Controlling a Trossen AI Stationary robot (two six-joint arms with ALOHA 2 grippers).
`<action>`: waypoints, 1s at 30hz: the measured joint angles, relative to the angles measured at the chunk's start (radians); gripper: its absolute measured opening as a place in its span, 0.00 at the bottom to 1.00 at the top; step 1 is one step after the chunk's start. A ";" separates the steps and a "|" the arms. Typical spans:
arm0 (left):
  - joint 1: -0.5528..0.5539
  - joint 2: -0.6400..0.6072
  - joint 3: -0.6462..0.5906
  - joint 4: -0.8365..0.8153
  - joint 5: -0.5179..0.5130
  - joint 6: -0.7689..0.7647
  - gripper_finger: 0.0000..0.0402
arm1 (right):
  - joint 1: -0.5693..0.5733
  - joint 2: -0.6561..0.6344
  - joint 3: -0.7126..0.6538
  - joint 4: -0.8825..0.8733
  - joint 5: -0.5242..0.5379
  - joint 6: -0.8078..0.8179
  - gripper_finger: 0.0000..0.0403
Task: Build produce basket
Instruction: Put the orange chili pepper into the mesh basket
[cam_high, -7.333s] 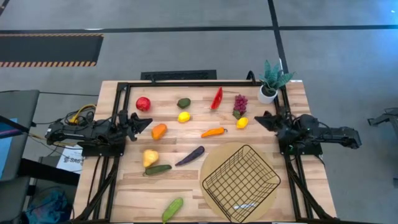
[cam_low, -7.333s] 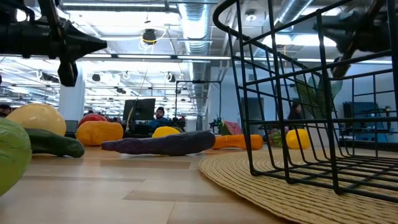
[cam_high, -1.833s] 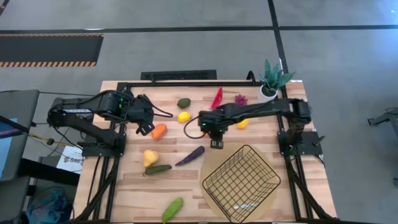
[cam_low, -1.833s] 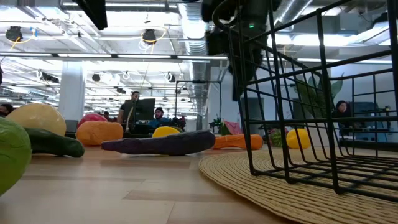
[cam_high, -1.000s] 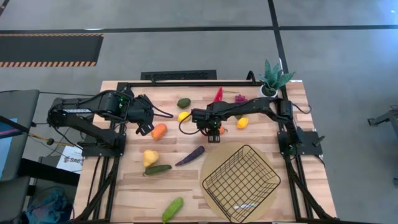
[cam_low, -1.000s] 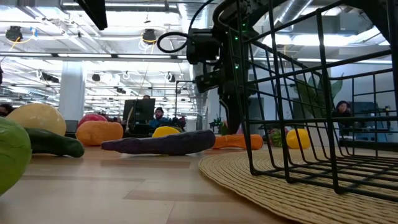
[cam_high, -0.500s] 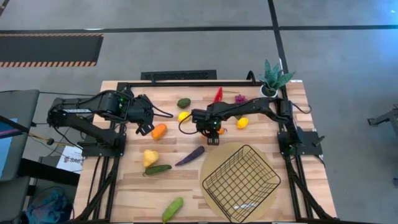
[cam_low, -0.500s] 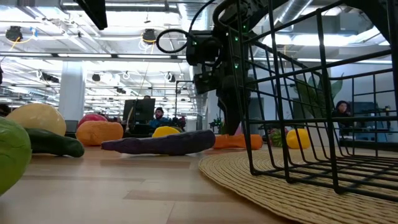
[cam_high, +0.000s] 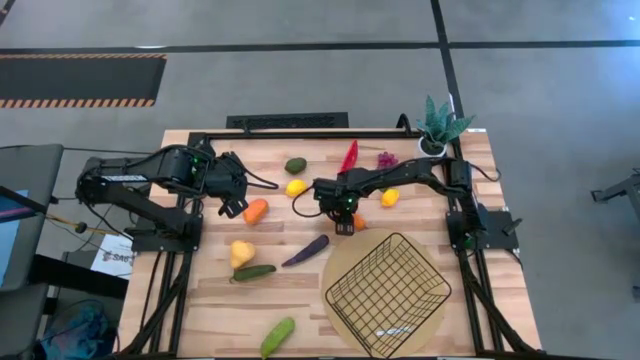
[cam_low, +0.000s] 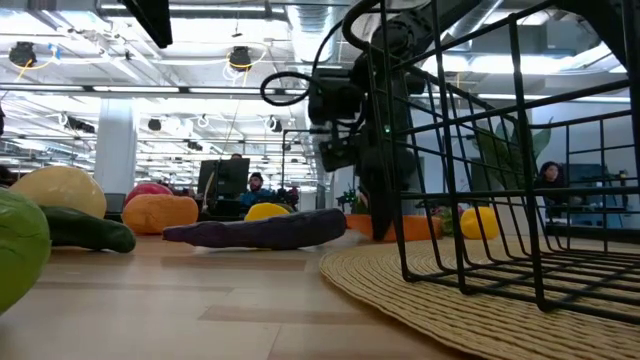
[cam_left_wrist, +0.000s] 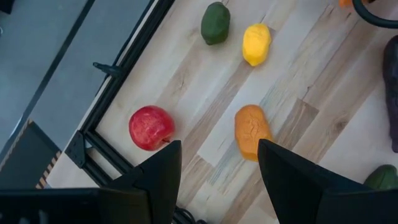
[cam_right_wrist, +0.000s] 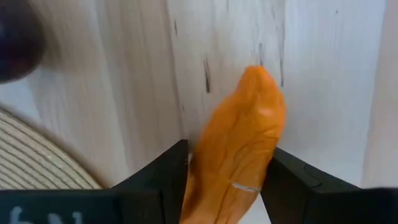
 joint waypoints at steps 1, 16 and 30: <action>0.000 0.000 0.000 0.000 0.000 0.000 0.49 | 0.000 0.000 -0.002 0.001 0.004 0.007 0.46; 0.000 0.000 0.000 0.000 -0.001 0.017 0.50 | 0.011 0.006 0.259 -0.359 0.028 0.075 0.14; 0.000 0.000 0.000 0.000 0.000 0.020 0.50 | 0.146 -0.113 0.896 -0.701 -0.027 0.205 0.14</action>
